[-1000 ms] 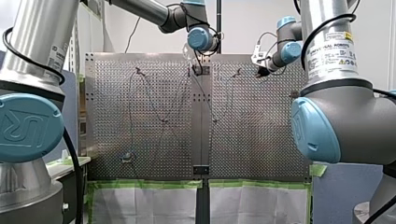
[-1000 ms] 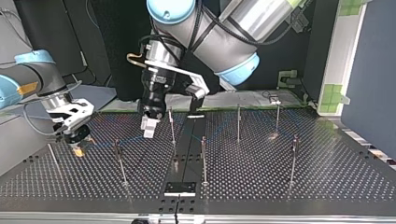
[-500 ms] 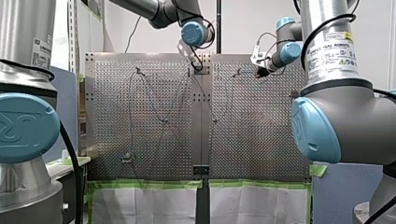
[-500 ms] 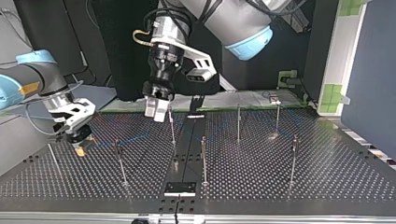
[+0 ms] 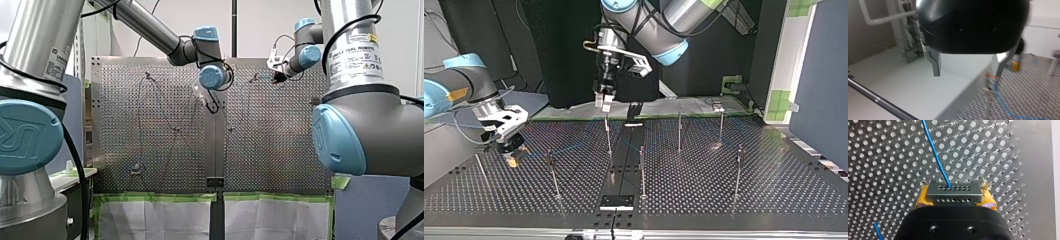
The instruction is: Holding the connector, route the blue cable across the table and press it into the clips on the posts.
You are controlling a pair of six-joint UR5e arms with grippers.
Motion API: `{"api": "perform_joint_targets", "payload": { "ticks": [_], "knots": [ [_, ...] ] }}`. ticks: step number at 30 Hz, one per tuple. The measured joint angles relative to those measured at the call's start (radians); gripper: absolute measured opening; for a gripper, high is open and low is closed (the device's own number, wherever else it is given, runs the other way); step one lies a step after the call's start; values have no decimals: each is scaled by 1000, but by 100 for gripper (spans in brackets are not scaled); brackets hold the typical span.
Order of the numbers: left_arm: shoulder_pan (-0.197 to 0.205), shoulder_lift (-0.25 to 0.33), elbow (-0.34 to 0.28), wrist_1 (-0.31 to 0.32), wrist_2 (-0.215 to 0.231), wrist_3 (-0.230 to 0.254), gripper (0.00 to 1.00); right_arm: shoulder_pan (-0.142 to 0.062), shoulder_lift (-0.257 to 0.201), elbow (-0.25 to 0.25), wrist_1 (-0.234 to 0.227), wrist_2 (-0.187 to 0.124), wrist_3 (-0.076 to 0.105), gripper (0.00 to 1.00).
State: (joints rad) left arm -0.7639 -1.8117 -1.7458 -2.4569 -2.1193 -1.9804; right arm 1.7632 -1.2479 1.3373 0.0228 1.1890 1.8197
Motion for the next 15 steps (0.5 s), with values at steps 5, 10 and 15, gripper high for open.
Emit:
{"api": "perform_joint_targets", "payload": {
  "ticks": [5, 10, 15],
  "knots": [
    [0, -52, -54, 54, -17, 5, 100, -1, 0, 0, 0, 0, 0, 0],
    [0, -72, -110, 110, -21, 24, 100, -4, 1, 0, 0, 1, 0, 0],
    [0, -74, -159, 159, -22, 51, 100, -6, 1, 0, -1, 2, 0, 0]
  ]
}}
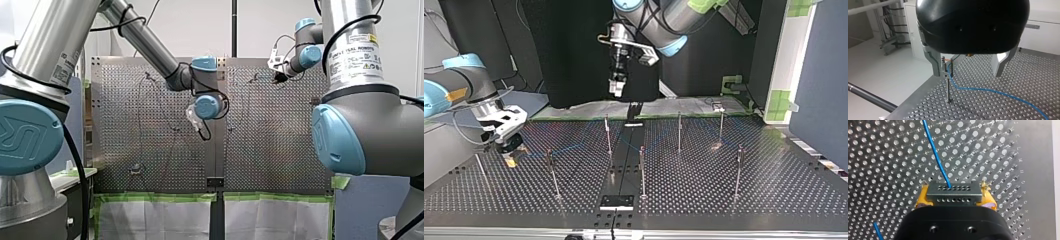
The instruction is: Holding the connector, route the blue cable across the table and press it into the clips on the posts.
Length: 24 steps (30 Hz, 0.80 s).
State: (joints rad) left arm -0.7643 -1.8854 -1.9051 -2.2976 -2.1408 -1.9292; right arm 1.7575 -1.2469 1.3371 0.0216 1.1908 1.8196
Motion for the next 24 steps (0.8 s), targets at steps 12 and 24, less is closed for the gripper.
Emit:
{"api": "perform_joint_targets", "payload": {
  "ticks": [12, 24],
  "knots": [
    [0, 0, -124, 124, 2, 5, 100, -4, 0, 0, 0, 0, 0, 0],
    [0, 0, -251, 251, 0, 7, 100, -3, 0, 0, 2, 0, 0, 0]
  ]
}}
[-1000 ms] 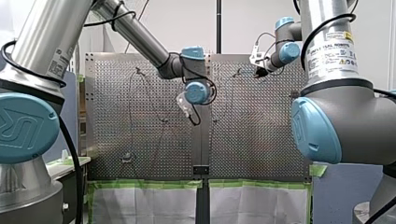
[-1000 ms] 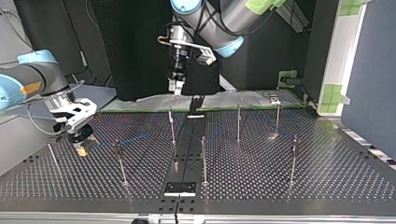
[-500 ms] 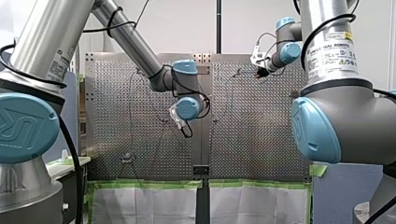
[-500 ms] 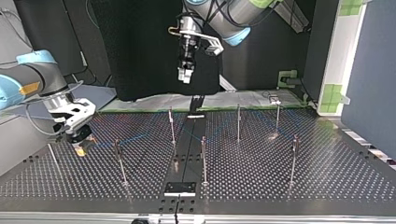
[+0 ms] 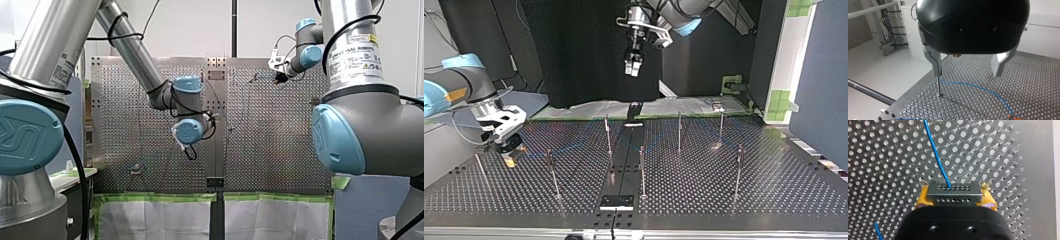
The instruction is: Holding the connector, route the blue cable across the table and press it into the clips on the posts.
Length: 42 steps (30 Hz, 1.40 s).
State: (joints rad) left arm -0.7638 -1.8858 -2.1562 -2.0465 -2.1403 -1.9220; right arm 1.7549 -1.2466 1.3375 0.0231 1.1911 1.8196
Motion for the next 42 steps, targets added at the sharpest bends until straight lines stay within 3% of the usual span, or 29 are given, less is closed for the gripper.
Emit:
{"api": "perform_joint_targets", "payload": {
  "ticks": [17, 28, 42],
  "knots": [
    [0, 0, -183, 175, 0, 0, 100, -4, 0, 0, 0, 16, -6, 0],
    [0, 0, -299, 187, 0, 0, 100, -8, 0, 0, 0, 22, -6, 0],
    [0, 0, -315, 187, 0, 0, 100, -8, 0, 0, 0, 22, -6, 0]
  ]
}}
